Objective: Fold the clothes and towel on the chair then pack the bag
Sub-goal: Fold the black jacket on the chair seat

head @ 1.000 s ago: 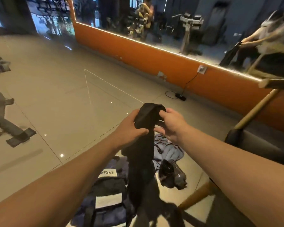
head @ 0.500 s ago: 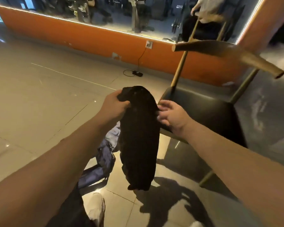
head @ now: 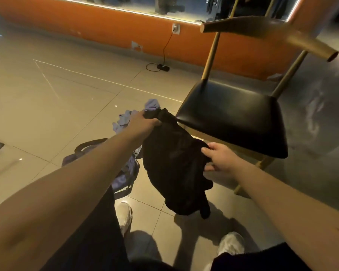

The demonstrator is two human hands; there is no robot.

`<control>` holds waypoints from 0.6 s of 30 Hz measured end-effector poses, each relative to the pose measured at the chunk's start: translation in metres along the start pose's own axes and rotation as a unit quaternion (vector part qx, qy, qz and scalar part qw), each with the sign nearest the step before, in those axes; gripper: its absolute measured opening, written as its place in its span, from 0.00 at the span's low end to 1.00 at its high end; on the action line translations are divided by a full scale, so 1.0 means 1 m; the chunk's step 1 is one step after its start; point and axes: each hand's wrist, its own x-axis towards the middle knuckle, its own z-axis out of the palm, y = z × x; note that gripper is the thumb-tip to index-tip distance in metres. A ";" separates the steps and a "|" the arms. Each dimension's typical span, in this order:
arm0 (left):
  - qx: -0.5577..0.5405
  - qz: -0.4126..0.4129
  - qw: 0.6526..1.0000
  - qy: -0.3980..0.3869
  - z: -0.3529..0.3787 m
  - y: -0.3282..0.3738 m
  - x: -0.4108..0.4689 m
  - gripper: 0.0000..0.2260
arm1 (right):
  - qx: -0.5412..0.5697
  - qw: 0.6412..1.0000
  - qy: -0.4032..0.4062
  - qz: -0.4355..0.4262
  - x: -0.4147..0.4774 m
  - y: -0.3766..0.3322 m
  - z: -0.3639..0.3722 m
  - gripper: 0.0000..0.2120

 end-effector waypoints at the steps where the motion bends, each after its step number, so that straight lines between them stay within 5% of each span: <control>1: -0.009 -0.011 1.000 -0.015 0.000 -0.011 0.001 0.25 | 0.018 1.000 -0.002 -0.002 -0.002 -0.009 0.007 0.07; 3: -0.021 -0.025 0.997 -0.065 0.001 -0.031 -0.001 0.42 | 0.061 0.998 -0.010 -0.011 0.002 -0.027 0.020 0.08; 5: -0.004 -0.015 0.991 -0.136 0.002 -0.040 -0.012 0.47 | 0.107 0.994 -0.016 -0.013 0.012 -0.046 0.036 0.11; 8: 0.060 0.040 0.982 -0.173 0.007 -0.050 -0.024 0.41 | 0.150 0.989 -0.003 0.000 0.022 -0.071 0.064 0.16; 12: 0.073 0.121 0.990 -0.024 0.004 -0.054 -0.011 0.13 | 0.178 0.983 -0.038 -0.031 0.040 -0.095 0.087 0.11; 14: 0.048 0.110 0.993 0.014 -0.006 -0.060 0.007 0.09 | 0.162 0.984 -0.015 -0.067 0.055 -0.094 0.089 0.09; 16: -0.023 0.070 0.997 0.020 -0.018 -0.067 0.025 0.10 | 0.067 0.989 0.037 -0.124 0.074 -0.078 0.085 0.08; 18: -0.125 0.015 0.992 0.006 -0.028 -0.068 0.041 0.13 | -0.114 0.980 0.029 -0.161 0.091 -0.048 0.082 0.19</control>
